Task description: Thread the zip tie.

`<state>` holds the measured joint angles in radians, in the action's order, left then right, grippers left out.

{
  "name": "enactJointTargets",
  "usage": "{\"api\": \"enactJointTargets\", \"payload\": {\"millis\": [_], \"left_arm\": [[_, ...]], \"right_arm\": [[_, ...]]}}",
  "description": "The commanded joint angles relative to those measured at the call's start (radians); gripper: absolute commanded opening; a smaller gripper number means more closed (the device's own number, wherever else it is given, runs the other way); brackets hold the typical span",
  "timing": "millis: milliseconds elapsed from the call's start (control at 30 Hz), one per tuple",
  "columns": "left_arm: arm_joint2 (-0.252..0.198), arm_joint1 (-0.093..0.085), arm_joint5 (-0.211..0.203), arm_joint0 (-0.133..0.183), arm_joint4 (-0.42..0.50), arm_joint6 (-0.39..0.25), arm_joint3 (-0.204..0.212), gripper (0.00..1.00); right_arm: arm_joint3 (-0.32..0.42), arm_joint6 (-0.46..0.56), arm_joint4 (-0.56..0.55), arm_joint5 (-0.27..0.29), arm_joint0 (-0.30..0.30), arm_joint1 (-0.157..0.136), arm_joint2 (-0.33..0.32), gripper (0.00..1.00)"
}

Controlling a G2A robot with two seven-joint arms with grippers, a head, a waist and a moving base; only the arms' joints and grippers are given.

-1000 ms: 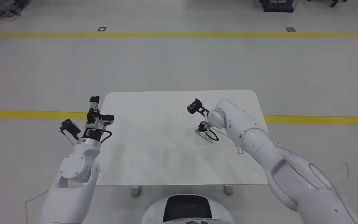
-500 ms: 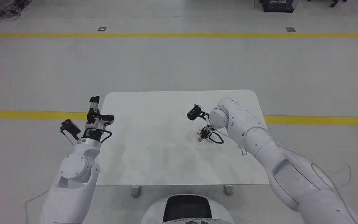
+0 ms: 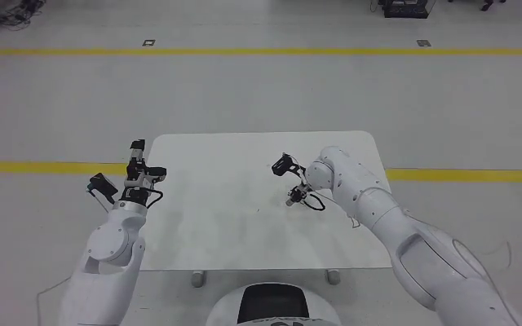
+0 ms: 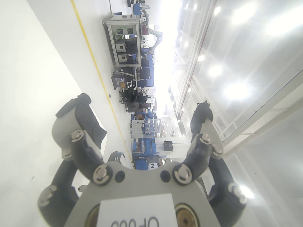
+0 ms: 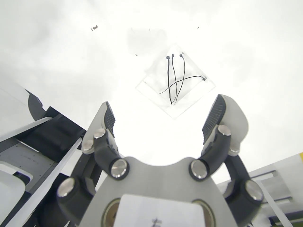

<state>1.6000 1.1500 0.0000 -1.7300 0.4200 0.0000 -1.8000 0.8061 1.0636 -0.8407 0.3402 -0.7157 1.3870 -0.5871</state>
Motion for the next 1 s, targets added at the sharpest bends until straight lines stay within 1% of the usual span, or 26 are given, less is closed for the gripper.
{"api": "enactJointTargets", "payload": {"millis": [0,133,367,433,467,500,800,867,967], "left_arm": [[0.0,0.0,0.0,0.0,0.0,0.0,0.0,1.0],[0.0,0.0,0.0,0.0,0.0,0.0,0.0,1.0],[0.0,0.0,0.0,0.0,0.0,0.0,0.0,1.0],[0.0,0.0,0.0,0.0,0.0,0.0,0.0,1.0],[0.0,0.0,0.0,0.0,0.0,0.0,0.0,1.0],[0.0,0.0,0.0,0.0,0.0,0.0,0.0,1.0],[0.0,0.0,0.0,0.0,0.0,0.0,0.0,1.0],[0.0,0.0,0.0,0.0,0.0,0.0,0.0,1.0],[0.0,0.0,0.0,0.0,0.0,0.0,0.0,1.0]], "right_arm": [[-0.016,-0.003,0.013,0.0,0.008,0.006,0.016,1.0],[-0.042,0.014,0.021,0.0,0.027,0.018,0.057,1.0],[-0.042,0.014,0.021,0.0,0.027,0.018,0.057,1.0],[-0.039,0.005,0.023,0.0,0.025,0.018,0.056,1.0],[-0.039,-0.022,0.019,0.0,0.017,0.016,0.053,1.0],[-0.043,-0.026,0.017,0.0,0.015,0.015,0.052,1.0],[-0.036,-0.028,0.025,0.0,0.012,0.014,0.053,1.0],[-0.031,-0.055,0.011,-0.009,0.001,0.013,0.054,1.0],[-0.028,-0.061,-0.002,-0.014,-0.005,0.01,0.048,1.0]]}}
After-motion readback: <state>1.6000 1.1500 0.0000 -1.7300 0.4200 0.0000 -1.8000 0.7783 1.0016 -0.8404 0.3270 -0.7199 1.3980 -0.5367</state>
